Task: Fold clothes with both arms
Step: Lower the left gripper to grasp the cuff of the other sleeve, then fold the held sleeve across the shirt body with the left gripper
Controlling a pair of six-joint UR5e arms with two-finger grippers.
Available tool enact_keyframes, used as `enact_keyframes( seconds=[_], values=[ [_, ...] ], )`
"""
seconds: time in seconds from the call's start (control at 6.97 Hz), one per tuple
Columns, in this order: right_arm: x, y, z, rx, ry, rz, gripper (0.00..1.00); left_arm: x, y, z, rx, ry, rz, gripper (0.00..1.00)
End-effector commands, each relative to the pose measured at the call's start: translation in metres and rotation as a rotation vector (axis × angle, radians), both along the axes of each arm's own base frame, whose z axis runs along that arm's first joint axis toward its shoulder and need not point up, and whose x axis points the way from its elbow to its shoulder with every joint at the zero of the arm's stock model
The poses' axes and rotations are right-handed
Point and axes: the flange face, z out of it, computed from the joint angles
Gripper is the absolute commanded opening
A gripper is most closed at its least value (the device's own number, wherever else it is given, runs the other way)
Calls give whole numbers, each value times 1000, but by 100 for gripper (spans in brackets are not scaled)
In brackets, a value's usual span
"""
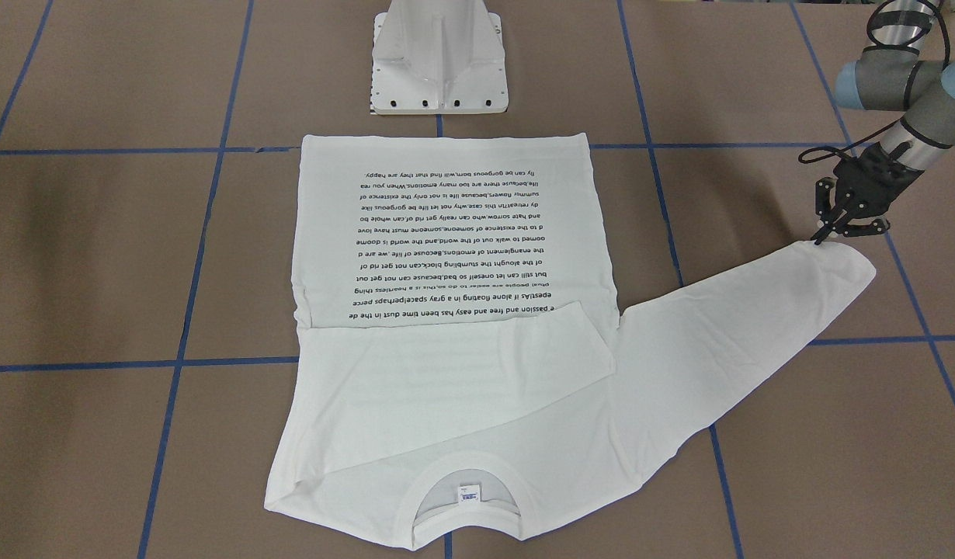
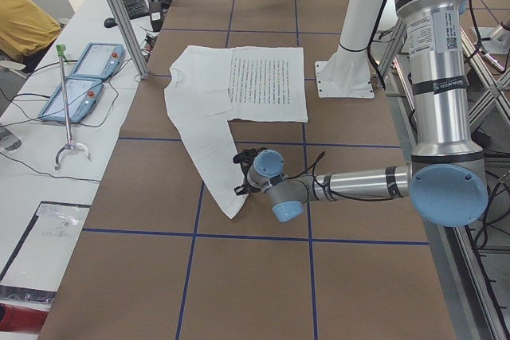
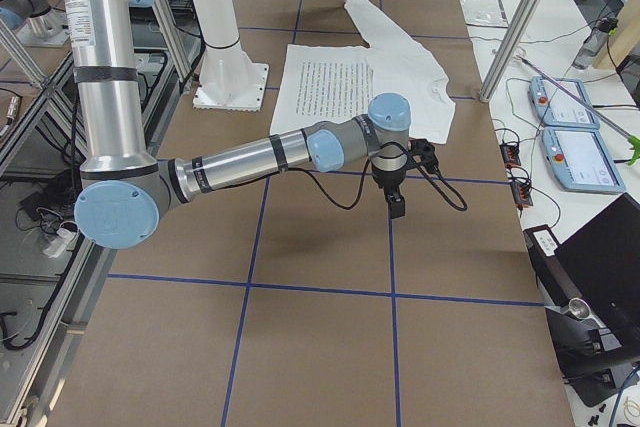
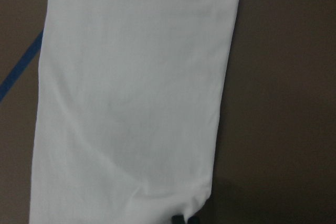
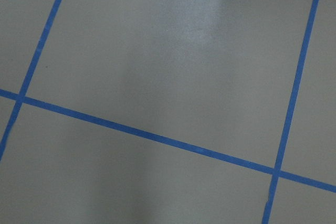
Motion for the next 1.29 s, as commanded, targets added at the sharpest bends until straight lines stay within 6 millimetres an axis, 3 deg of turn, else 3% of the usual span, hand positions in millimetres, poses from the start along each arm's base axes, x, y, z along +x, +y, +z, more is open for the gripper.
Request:
enact_keyframes(
  seconds=[0.0,0.43,0.57,0.86,1.0,1.15],
  values=[
    [1,1,0,-2,-5,1,100,-14,-59,-61,97,59,-87,0],
    [1,1,-2,-4,-7,8,100,-5,-135,-151,128,86,-149,0],
    [1,1,-2,-4,-7,6,100,9,-170,-206,105,105,-175,0],
    [1,0,-3,-7,-8,12,100,36,-212,-311,-45,239,-267,0],
    [1,1,-2,-9,-9,11,100,65,-220,-364,-94,274,-261,0],
    [0,1,-4,-10,-21,7,100,113,-213,-419,-184,370,-245,0]
  ],
)
